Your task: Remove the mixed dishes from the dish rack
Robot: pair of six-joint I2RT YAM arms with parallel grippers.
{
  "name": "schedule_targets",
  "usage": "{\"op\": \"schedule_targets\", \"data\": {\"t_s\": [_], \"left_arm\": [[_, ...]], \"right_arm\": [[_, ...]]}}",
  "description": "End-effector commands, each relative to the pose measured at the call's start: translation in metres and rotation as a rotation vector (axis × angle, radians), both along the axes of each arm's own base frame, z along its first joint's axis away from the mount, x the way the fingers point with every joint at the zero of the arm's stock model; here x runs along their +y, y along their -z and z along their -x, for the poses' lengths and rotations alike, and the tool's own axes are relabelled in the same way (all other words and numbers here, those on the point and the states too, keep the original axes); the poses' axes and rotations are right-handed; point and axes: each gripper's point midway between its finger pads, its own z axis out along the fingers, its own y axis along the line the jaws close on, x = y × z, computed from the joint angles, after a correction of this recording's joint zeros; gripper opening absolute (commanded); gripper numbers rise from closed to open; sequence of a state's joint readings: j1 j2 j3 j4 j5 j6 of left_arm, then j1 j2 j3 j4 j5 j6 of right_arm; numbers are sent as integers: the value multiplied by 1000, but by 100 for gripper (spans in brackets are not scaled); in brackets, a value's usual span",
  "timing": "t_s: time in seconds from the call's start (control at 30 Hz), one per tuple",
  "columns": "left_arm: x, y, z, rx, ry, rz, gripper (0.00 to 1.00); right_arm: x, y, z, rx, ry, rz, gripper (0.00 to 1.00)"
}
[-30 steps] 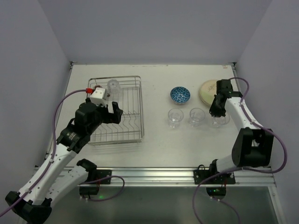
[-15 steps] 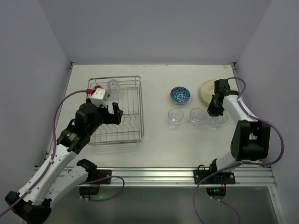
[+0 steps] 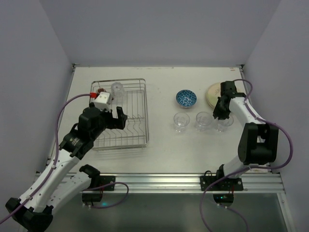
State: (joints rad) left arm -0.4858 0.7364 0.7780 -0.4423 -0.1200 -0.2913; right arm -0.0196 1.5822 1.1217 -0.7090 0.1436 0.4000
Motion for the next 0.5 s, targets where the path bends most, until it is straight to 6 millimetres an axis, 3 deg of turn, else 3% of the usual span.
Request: {"op": "schedule_targets", "data": {"t_s": [0.0,0.13,0.23,0.43,0.47], "left_arm": [[0,-2,-3,-28,7,-17,100],[1,-1,-4,-22,-3,-25,100],[7,-2,-9,-7,-46,-41,100],[29,-10,-23,46,-242,-56,100],[29,-18,-28,45,-278,-30,100]], "right_arm": [[4,-10,-14,-45,-8,-9,23],[2,-19,-11,-61,-3,3,37],[1,-40,-10,-116,1,5,42],[-4,-116,-2,-312,17,34,53],[-4,-129,-2,-356,14,34,55]]}}
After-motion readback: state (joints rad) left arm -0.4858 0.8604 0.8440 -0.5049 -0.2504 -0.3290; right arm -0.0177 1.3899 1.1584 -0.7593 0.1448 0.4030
